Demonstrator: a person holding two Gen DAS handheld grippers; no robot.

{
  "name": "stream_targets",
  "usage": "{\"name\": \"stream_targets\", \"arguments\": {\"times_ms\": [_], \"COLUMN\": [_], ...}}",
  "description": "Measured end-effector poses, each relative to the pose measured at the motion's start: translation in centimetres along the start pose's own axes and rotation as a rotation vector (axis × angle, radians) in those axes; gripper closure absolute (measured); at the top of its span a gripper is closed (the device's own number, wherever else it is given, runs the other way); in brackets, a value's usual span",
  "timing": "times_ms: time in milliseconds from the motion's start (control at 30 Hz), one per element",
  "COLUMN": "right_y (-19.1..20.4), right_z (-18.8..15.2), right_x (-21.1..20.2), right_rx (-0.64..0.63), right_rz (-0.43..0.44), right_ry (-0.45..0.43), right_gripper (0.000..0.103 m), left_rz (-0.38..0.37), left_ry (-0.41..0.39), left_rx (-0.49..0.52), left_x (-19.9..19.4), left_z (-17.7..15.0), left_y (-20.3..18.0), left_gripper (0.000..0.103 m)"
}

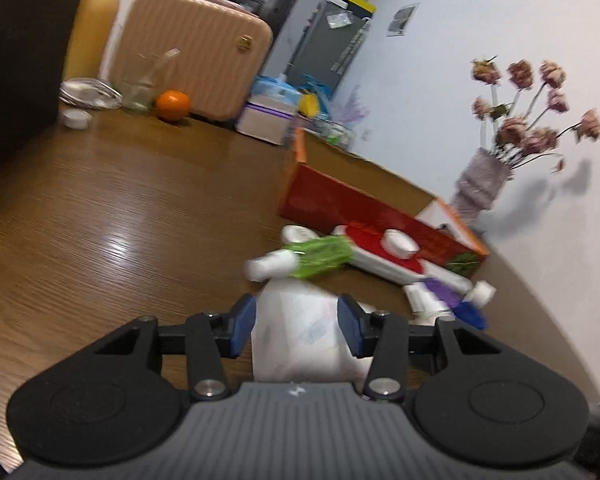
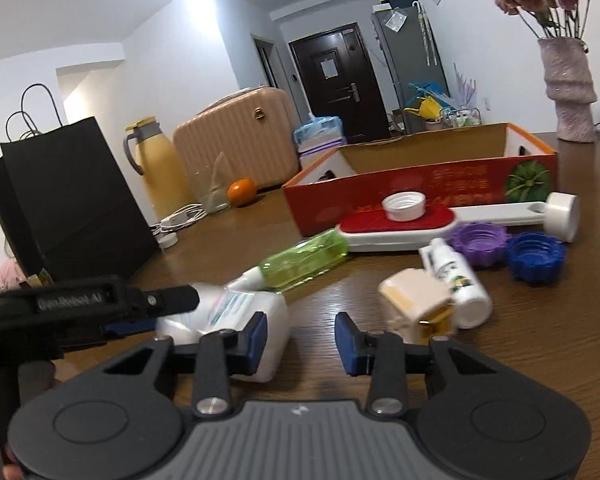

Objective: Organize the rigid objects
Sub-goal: 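Lift the white wipes pack and carry it over the cardboard box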

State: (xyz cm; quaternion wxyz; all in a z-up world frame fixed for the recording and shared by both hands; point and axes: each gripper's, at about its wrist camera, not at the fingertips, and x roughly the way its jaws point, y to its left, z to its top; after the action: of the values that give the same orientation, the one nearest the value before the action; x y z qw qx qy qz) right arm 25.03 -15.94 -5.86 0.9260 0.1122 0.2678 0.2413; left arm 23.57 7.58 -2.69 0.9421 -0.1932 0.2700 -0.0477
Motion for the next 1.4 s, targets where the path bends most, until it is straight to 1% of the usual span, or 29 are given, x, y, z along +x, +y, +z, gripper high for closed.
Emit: {"name": "stream_targets", "arguments": {"times_ms": [33, 67, 133, 167, 200, 267, 300, 333, 400, 467, 500, 533, 600, 633, 700, 767, 833, 900, 967, 1033, 1100, 1167, 1300, 1400], "right_y": [0.4, 0.5, 0.9, 1.4, 1.7, 2.5, 2.7, 2.6, 1.8, 1.1, 1.0, 0.9, 1.4, 1.5, 1.2, 0.4, -0.5, -1.2, -1.9, -2.7, -3.7, -4.5, -5.9, -7.5], "right_z": [0.1, 0.2, 0.4, 0.4, 0.5, 0.5, 0.4, 0.4, 0.4, 0.6, 0.7, 0.7, 0.6, 0.6, 0.5, 0.8, 1.4, 2.4, 3.8, 5.8, 8.2, 10.9, 15.8, 19.7], "right_x": [0.2, 0.6, 1.1, 1.1, 1.4, 2.1, 2.5, 2.7, 3.4, 3.7, 3.6, 3.2, 1.9, 1.1, -0.7, -2.3, -3.5, -4.3, -4.3, -3.9, -2.9, -1.7, 1.2, 5.3], "right_rx": [0.008, 0.017, 0.051, 0.062, 0.061, 0.036, 0.028, 0.04, 0.115, 0.154, 0.161, 0.161, 0.113, 0.095, 0.097, 0.122, 0.136, 0.132, 0.13, 0.135, 0.146, 0.13, 0.114, 0.106], "right_rz": [0.009, 0.019, 0.044, 0.057, 0.063, 0.037, 0.024, 0.037, 0.1, 0.114, 0.11, 0.098, 0.061, 0.053, 0.043, 0.039, 0.026, 0.034, 0.04, 0.046, 0.067, 0.079, 0.074, 0.071], "right_ry": [0.002, 0.005, 0.012, 0.015, 0.02, 0.043, 0.056, 0.057, 0.089, 0.098, 0.102, 0.099, 0.068, 0.051, 0.012, -0.026, -0.064, -0.105, -0.132, -0.153, -0.165, -0.166, -0.172, -0.147], "right_gripper": [0.064, 0.064, 0.064, 0.064, 0.064, 0.064, 0.064, 0.066, 0.068, 0.071, 0.076, 0.084, 0.089, 0.089, 0.089, 0.089, 0.089, 0.09, 0.09, 0.09, 0.09, 0.09, 0.09, 0.09], "left_rz": [0.022, 0.025, -0.014, -0.022, -0.021, -0.023, -0.027, -0.041, -0.083, -0.081, -0.078, -0.078, -0.085, -0.101, -0.129, -0.175, -0.217, -0.232, -0.223, -0.235, -0.241, -0.231, -0.26, -0.266], "left_ry": [-0.009, -0.015, -0.01, -0.006, -0.006, 0.0, 0.004, 0.01, 0.015, 0.011, 0.012, 0.011, -0.011, -0.026, -0.054, -0.091, -0.117, -0.158, -0.207, -0.238, -0.265, -0.284, -0.277, -0.254], "left_rx": [0.008, 0.009, 0.009, 0.015, 0.018, 0.02, 0.017, 0.018, 0.032, 0.029, 0.023, 0.005, -0.015, -0.016, -0.021, -0.025, 0.007, 0.058, 0.101, 0.117, 0.139, 0.147, 0.114, 0.08], "left_x": [-0.1, -0.3, -0.4, -0.4, -0.5, -0.4, -0.3, -0.1, 0.2, 0.5, 0.6, 0.6, 0.2, -0.2, -0.8, -1.5, -1.9, -2.1, -2.1, -1.7, -0.7, 0.5, 4.1, 8.2], "left_z": [-0.1, -0.3, -0.5, -0.6, -0.7, -0.8, -0.8, -0.9, -0.9, -0.9, -0.8, -0.8, -0.9, -1.1, -1.3, -1.4, -1.0, -0.4, 0.5, 1.9, 3.9, 6.2, 11.2, 15.0], "left_y": [0.3, 0.7, 1.1, 1.3, 1.4, 1.7, 1.8, 2.0, 2.1, 2.1, 2.1, 2.1, 1.9, 1.6, 0.9, -0.2, -1.7, -3.5, -5.3, -6.8, -8.0, -9.2, -10.0, -9.9], "left_gripper": [0.056, 0.056, 0.057, 0.061, 0.067, 0.074, 0.075, 0.075, 0.075, 0.076, 0.078, 0.08, 0.08, 0.08, 0.08, 0.08, 0.08, 0.08, 0.08, 0.08, 0.08, 0.08, 0.08, 0.08]}}
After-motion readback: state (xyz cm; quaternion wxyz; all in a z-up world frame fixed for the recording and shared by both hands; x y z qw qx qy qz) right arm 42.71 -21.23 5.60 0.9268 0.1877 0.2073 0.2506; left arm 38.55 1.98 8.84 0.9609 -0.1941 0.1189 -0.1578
